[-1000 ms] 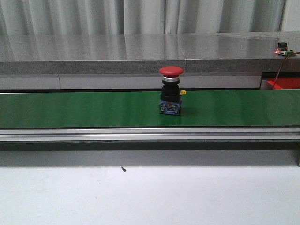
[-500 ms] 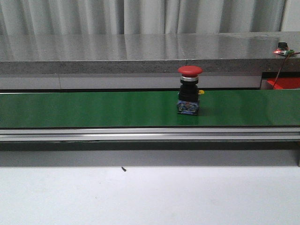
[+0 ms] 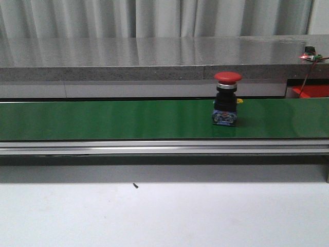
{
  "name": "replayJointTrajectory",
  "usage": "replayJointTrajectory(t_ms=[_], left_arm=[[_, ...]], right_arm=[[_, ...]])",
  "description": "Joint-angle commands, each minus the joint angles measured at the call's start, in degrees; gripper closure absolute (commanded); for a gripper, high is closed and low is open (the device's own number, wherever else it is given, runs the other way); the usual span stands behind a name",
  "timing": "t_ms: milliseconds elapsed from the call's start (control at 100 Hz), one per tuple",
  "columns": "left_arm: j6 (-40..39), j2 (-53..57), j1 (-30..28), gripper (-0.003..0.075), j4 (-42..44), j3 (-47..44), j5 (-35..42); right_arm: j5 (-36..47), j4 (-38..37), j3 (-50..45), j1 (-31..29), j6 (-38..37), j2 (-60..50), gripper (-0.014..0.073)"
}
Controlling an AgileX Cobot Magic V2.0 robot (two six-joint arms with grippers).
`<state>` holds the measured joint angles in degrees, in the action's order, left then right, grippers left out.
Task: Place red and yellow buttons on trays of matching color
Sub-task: 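Carry the yellow button into the yellow tray and open the right gripper, then lower the right gripper onto the red button on the belt and grasp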
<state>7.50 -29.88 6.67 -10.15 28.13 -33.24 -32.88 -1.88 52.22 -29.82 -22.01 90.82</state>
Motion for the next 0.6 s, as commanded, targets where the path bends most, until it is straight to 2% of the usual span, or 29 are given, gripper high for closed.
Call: replayJointTrajectory(t_ms=[0,340,460,590], left_arm=[[0.02,-0.15,0.03,0.0740,-0.92,1.65,4.35],[0.02,-0.15,0.03,0.0740,-0.92,1.65,4.35],[0.02,-0.15,0.03,0.0740,-0.92,1.65,4.35],[0.02,-0.15,0.03,0.0740,-0.92,1.65,4.35]], right_arm=[[1.82,-0.04,1.32,-0.28,0.40,-3.09,0.0046],[-1.89,-0.77,1.52,-0.09,1.01,-13.24,0.0046],[-3.82,-0.28,1.77,2.21,6.50,-18.44,0.0046],[-7.58,2.33,4.10,7.68,12.87,-20.91,0.0046]])
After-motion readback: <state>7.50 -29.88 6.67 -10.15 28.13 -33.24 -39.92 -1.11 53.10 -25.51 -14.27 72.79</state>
